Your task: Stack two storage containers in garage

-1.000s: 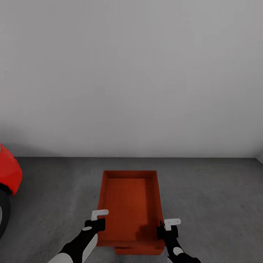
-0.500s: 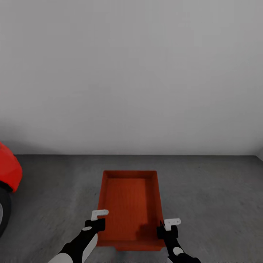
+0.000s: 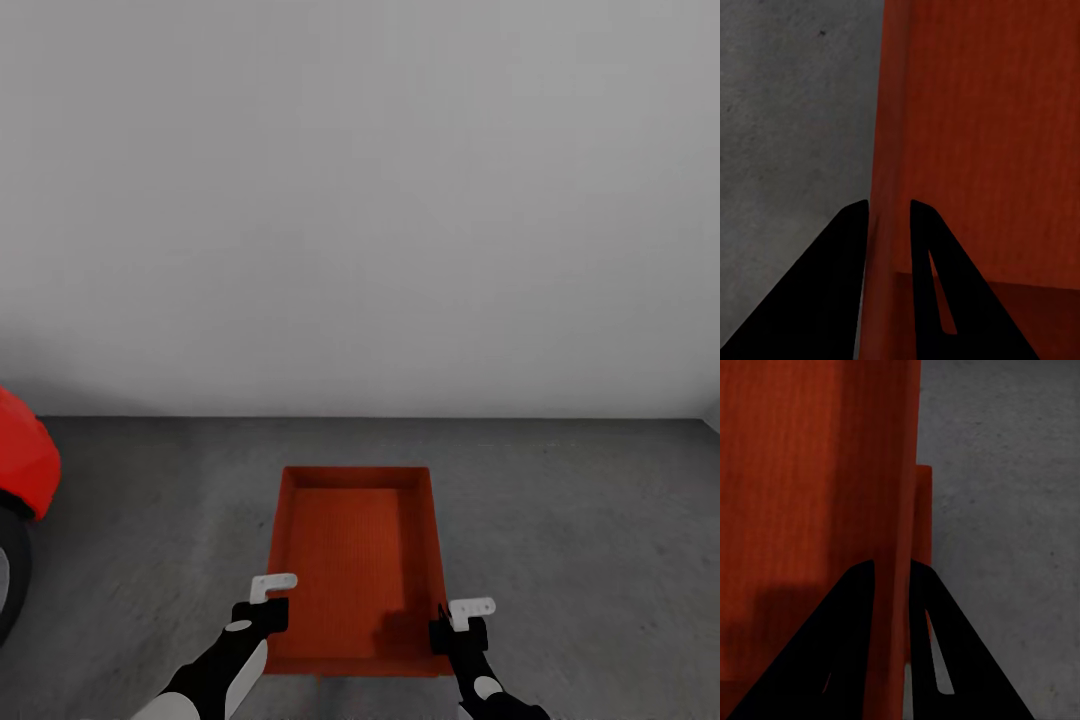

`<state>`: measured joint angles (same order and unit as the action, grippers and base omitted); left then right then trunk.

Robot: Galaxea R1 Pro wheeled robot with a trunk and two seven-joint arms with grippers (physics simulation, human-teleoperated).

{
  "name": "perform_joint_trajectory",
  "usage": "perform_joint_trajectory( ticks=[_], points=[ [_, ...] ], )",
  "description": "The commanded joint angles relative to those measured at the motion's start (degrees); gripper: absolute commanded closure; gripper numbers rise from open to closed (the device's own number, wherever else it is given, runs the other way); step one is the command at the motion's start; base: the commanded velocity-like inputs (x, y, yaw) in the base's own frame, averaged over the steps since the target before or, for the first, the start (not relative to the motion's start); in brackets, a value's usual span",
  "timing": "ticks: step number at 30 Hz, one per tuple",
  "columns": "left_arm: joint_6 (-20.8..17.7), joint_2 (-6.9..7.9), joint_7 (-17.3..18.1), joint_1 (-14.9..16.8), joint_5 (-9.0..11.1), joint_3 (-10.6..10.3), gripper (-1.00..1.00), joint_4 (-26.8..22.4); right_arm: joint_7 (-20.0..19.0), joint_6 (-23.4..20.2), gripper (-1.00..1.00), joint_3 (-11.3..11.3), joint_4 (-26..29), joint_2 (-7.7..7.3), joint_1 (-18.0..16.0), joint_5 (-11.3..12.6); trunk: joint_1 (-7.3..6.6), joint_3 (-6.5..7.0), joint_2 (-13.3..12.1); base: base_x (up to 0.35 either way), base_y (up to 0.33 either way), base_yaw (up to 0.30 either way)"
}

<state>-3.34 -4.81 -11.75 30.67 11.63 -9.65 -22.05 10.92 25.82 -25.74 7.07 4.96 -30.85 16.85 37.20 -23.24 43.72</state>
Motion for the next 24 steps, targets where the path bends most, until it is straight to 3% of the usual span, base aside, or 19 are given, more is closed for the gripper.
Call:
perform_joint_trajectory(
  ticks=[1,24],
  points=[
    [-0.36,0.15,-0.91,0.01,0.50,-0.52,1.00,1.13,3.33,3.45,1.00,0.78,0.05,-0.48,-0.08,0.64,0.01,-0.15,0.05,0.000,0.000,0.000],
    [-0.38,0.24,-0.91,0.01,0.77,-0.49,1.00,1.08,3.33,3.45,1.00,0.78,0.05,-0.48,-0.08,0.64,0.01,-2.22,0.05,0.000,0.000,0.000]
  ],
)
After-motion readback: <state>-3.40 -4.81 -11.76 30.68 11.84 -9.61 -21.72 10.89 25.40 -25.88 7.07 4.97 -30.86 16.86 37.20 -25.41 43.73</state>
